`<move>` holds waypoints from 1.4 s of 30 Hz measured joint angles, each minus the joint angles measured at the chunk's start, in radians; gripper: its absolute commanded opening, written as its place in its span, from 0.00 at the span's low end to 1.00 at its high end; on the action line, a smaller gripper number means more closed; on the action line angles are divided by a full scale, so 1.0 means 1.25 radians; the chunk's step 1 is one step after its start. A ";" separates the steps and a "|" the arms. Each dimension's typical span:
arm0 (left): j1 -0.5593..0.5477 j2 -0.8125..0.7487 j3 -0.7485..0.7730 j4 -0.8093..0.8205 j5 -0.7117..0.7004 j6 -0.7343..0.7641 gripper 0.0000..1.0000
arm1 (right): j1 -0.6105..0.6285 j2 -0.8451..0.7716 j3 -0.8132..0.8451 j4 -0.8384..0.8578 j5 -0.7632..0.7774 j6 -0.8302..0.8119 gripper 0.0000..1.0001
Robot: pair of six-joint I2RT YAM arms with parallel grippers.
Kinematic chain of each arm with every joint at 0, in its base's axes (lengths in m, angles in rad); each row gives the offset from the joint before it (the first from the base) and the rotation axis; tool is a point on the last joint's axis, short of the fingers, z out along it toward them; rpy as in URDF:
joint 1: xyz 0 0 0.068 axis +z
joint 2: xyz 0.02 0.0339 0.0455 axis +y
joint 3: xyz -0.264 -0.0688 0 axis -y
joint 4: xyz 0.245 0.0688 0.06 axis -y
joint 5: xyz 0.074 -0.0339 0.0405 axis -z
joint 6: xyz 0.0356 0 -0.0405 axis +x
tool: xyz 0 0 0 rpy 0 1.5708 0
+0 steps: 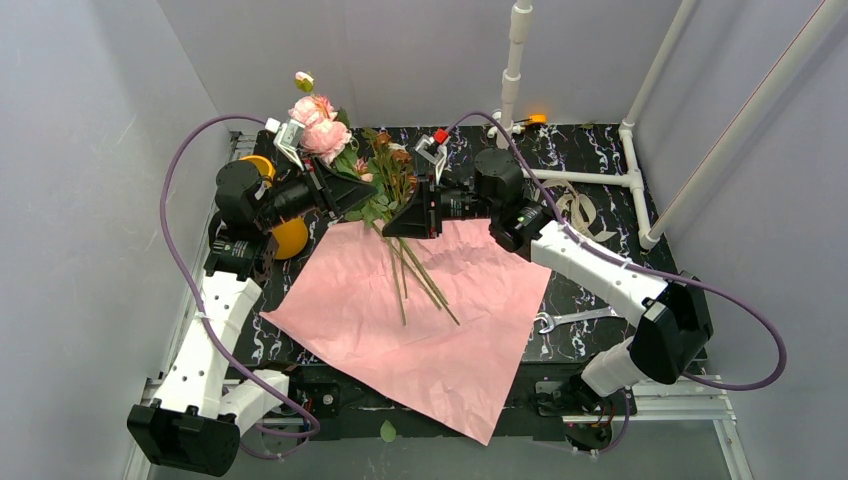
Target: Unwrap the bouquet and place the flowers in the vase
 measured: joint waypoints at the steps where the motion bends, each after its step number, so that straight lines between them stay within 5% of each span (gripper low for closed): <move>1: 0.000 0.000 0.002 -0.004 0.000 0.001 0.00 | 0.000 0.000 0.000 -0.005 0.005 -0.006 0.44; 4: 0.002 0.000 0.033 -0.061 -0.013 0.044 0.00 | 0.000 0.000 0.000 -0.020 0.012 -0.030 0.78; 7: 0.008 0.000 0.111 -0.181 -0.057 0.135 0.00 | -0.004 -0.004 0.000 -0.059 0.024 -0.071 0.98; 15: 0.013 -0.001 0.471 -0.486 -0.305 0.436 0.00 | -0.041 -0.071 0.000 -0.226 0.113 -0.247 0.98; 25: 0.014 0.065 0.808 -0.587 -0.655 0.673 0.00 | -0.060 -0.112 0.000 -0.305 0.309 -0.327 0.98; 33: 0.015 0.183 0.852 -0.579 -0.756 0.773 0.00 | -0.062 -0.112 -0.010 -0.307 0.295 -0.357 0.98; 42: 0.063 0.296 0.865 -0.576 -0.741 0.775 0.00 | -0.062 -0.112 -0.013 -0.312 0.276 -0.374 0.98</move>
